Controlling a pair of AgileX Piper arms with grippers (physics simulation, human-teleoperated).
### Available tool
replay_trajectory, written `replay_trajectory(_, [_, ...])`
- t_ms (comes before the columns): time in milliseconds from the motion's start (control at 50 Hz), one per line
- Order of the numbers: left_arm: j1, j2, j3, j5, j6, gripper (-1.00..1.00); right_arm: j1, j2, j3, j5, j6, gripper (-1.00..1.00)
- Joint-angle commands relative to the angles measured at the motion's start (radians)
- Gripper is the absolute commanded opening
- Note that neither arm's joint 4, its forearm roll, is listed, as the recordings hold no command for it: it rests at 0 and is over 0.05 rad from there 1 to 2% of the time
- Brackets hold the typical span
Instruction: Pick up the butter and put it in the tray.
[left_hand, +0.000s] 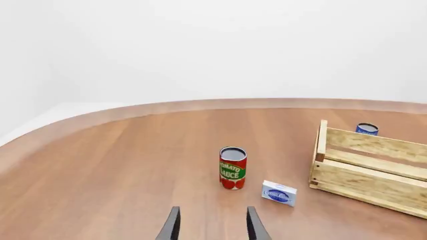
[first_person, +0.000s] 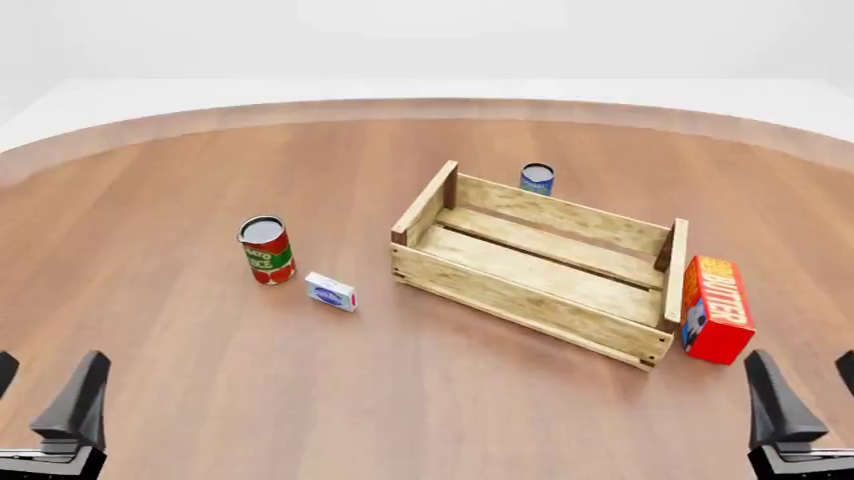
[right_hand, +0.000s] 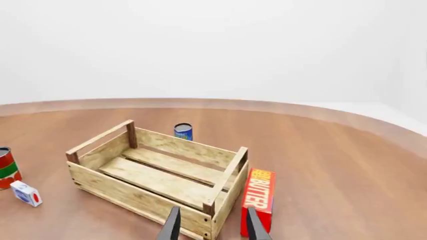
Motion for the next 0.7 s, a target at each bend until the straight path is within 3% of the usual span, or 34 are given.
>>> replay_trajectory(20, [0.000,0.000,0.000,0.000,0.000,1.00,-0.006,0.010,-0.006,0.001,-0.008,1.00])
replay_trajectory(340, [0.000,0.000,0.000,0.000,0.000,1.00,-0.025,0.052,-0.024,0.005,-0.035,1.00])
replay_trajectory(560, [0.000,0.000,0.000,0.000,0.000,1.00,-0.122,0.216,-0.026,-0.098,-0.067,1.00])
replay_trajectory(700, [0.000,0.000,0.000,0.000,0.000,1.00,-0.139,0.262,-0.024,-0.137,-0.084,1.00])
